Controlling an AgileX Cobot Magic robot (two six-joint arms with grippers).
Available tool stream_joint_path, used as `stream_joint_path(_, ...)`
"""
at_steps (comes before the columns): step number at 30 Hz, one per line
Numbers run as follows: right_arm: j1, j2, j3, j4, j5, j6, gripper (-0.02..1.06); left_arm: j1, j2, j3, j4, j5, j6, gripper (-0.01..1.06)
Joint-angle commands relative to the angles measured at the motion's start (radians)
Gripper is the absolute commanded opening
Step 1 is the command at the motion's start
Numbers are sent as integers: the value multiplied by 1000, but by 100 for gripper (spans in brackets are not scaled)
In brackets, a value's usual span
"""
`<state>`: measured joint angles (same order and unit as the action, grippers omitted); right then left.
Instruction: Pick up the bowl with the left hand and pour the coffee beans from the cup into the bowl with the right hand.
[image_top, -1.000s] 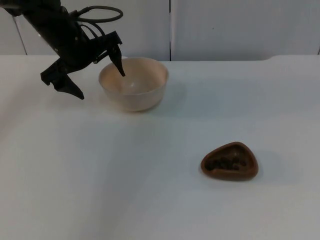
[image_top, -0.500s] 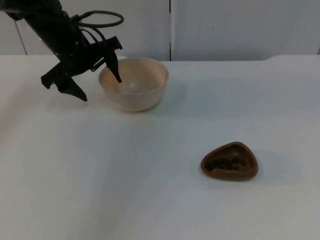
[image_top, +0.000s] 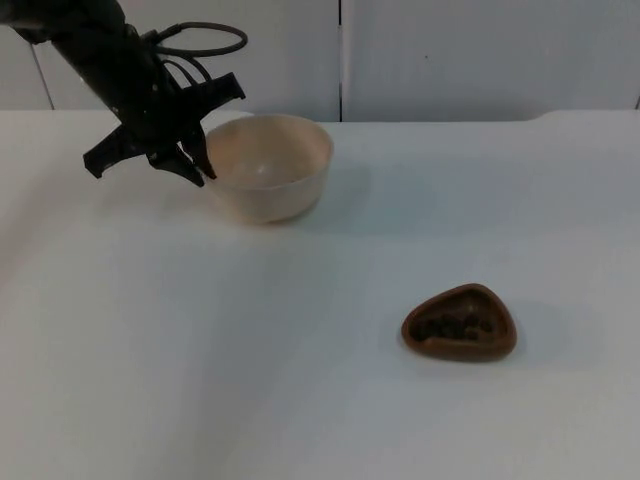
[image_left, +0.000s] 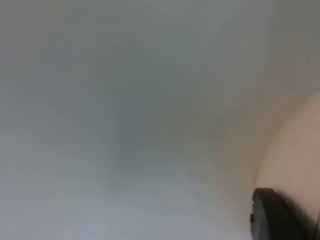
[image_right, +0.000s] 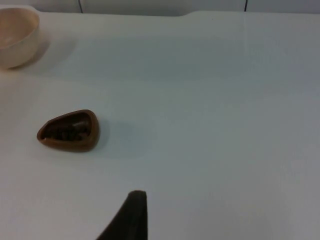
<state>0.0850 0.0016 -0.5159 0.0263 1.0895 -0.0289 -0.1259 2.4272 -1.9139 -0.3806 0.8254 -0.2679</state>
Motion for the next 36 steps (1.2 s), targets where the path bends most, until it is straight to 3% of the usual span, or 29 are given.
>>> stream_joint_path(1,-5,-2,2,-6,-11,-6,105,-2,-4,-6,-17,-3,1,0)
stream_joint_path(13,-5,-2,2,-6,-11,-6,105,-2,-63,-6,3,40,1,0)
stream_joint_path(29,-5,-2,2,-6,-11,-6,105,-4,-169,-6,94,223,62,0)
stream_joint_path(36,-5,-2,2,-6,-11,-6,105,-56,-205,-4,203,303,62,0)
